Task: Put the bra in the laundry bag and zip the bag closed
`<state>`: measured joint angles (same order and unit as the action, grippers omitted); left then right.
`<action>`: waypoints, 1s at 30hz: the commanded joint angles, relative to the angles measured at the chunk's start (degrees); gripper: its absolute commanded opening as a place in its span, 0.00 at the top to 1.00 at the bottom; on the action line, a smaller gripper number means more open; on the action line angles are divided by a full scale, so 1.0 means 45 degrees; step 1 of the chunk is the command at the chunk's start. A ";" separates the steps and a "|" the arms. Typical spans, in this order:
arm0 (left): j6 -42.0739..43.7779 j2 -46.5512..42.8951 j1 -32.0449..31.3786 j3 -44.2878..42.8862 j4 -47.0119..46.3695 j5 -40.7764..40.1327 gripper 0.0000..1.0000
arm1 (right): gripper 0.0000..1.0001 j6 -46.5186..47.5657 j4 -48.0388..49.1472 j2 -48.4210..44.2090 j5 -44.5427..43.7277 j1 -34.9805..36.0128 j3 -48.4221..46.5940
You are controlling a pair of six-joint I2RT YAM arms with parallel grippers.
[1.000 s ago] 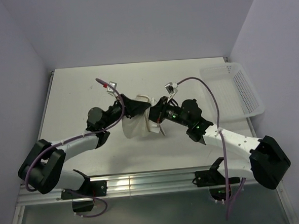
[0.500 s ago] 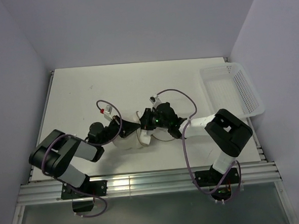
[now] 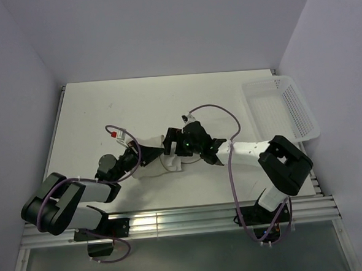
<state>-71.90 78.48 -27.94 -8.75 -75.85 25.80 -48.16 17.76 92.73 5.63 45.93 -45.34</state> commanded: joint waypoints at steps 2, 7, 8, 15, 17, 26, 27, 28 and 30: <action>0.0314 0.0235 0.0097 0.0285 -0.1931 0.0086 0.91 | 0.02 0.0643 -0.0918 -0.1736 -0.0450 -0.0224 -0.0257; 0.0294 0.0801 0.0155 0.0422 -0.2380 0.0087 0.91 | 0.00 0.1209 -0.1639 -0.2520 0.0036 -0.1202 0.0039; 0.0178 0.1131 0.0136 0.0480 -0.2652 0.0106 0.91 | 0.00 0.1346 -0.1932 -0.2520 0.0096 -0.1281 -0.0098; -0.0292 0.2092 0.0233 0.0501 -0.4139 0.0340 0.92 | 0.02 0.2107 -0.2986 -0.3788 -0.0545 -0.2781 0.1207; -0.0215 0.2015 0.0253 0.0442 -0.4062 0.0379 0.92 | 0.03 0.2439 -0.3378 -0.4120 -0.1072 -0.3058 0.1540; 0.0118 0.1701 0.0233 0.0324 -0.3398 0.0438 0.92 | 0.03 0.2579 -0.3580 -0.2287 -0.1505 -0.3117 0.1618; 0.0118 0.1721 0.0233 0.0324 -0.3417 0.0457 0.92 | 0.04 0.2539 -0.3537 -0.2228 -0.1543 -0.3117 0.1696; 0.0118 0.1779 0.0253 0.0324 -0.3456 0.0496 0.92 | 0.05 0.2481 -0.3459 -0.2189 -0.1582 -0.3117 0.1736; 0.0118 0.1877 0.0272 0.0324 -0.3573 0.0574 0.92 | 0.09 0.2305 -0.3224 -0.2013 -0.1563 -0.3117 0.1833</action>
<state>-72.42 87.02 -26.92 -6.96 -75.57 26.76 -36.97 0.54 83.20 -0.03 31.66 -37.69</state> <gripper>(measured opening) 0.088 0.922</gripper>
